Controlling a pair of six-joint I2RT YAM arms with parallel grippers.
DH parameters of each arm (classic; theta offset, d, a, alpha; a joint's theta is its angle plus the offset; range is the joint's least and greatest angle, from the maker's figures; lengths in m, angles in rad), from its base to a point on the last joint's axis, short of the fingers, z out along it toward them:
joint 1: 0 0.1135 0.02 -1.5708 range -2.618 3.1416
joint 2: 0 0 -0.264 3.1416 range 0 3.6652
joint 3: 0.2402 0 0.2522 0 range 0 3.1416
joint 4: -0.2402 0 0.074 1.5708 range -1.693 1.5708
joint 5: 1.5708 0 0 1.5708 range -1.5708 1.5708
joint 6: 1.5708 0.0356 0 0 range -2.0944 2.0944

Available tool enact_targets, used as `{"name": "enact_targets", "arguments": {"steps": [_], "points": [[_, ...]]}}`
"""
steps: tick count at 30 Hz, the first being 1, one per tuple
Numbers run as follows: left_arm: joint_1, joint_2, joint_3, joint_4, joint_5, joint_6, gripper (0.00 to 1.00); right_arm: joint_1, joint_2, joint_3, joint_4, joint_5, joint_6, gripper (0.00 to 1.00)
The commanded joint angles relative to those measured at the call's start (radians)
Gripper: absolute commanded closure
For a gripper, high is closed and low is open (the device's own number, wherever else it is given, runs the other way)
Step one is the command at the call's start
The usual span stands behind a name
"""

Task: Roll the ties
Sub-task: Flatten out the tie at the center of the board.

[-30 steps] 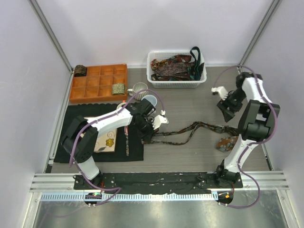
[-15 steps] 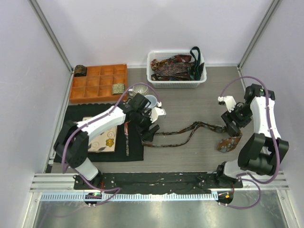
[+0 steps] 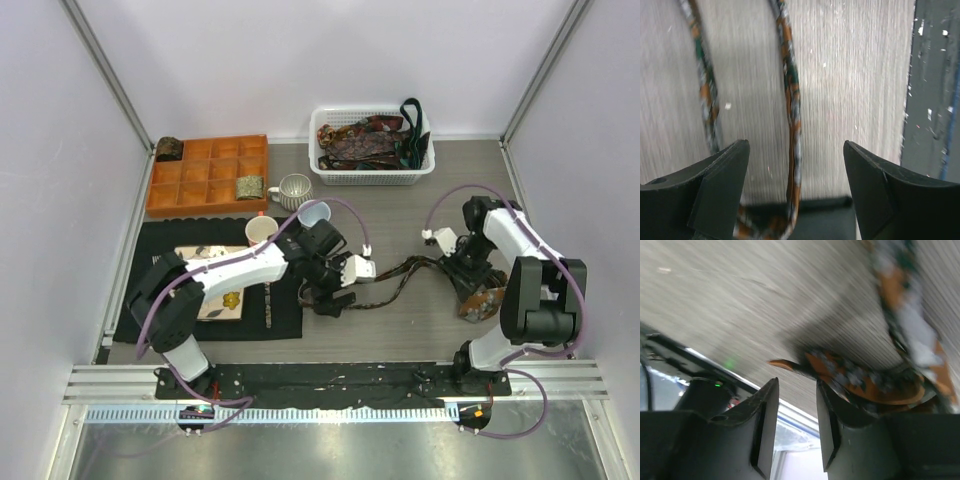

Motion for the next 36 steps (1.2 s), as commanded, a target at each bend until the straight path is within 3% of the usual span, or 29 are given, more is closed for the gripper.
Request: {"name": "enact_targets", "arguments": {"steps": [1, 5, 8, 16, 21, 29, 30, 33, 34, 36], "points": [[-0.069, 0.039, -0.006, 0.135, -0.060, 0.039, 0.20, -0.090, 0.014, 0.000, 0.041, 0.162, -0.029, 0.60], [-0.100, 0.094, -0.011, 0.152, -0.121, 0.060, 0.25, -0.229, 0.040, 0.009, 0.080, 0.270, -0.150, 0.60], [-0.100, 0.134, -0.007, 0.132, -0.164, 0.079, 0.36, -0.308, 0.089, 0.068, 0.128, 0.323, -0.190, 0.60], [-0.086, 0.108, -0.013, 0.063, -0.158, 0.092, 0.72, -0.389, 0.231, 0.267, 0.225, 0.391, -0.178, 0.58], [-0.059, 0.065, 0.019, 0.011, -0.095, 0.056, 0.89, -0.397, 0.222, 0.400, 0.156, 0.342, -0.181, 0.47], [0.047, 0.092, 0.170, -0.042, -0.011, -0.096, 0.94, -0.343, 0.259, 0.612, -0.188, 0.011, -0.201, 0.39], [0.053, 0.114, 0.181, -0.059, 0.000, -0.101, 0.91, -0.316, 0.256, 0.600, -0.240, -0.050, -0.234, 0.33], [0.081, 0.140, 0.197, -0.056, 0.014, -0.124, 0.87, -0.257, 0.209, 0.501, -0.187, -0.098, -0.243, 0.22], [0.089, 0.148, 0.199, -0.056, 0.017, -0.127, 0.87, -0.216, 0.171, 0.465, -0.150, -0.113, -0.245, 0.11], [0.106, 0.168, 0.213, -0.062, 0.023, -0.127, 0.87, -0.178, 0.134, 0.354, -0.041, -0.115, -0.260, 0.08]]}}
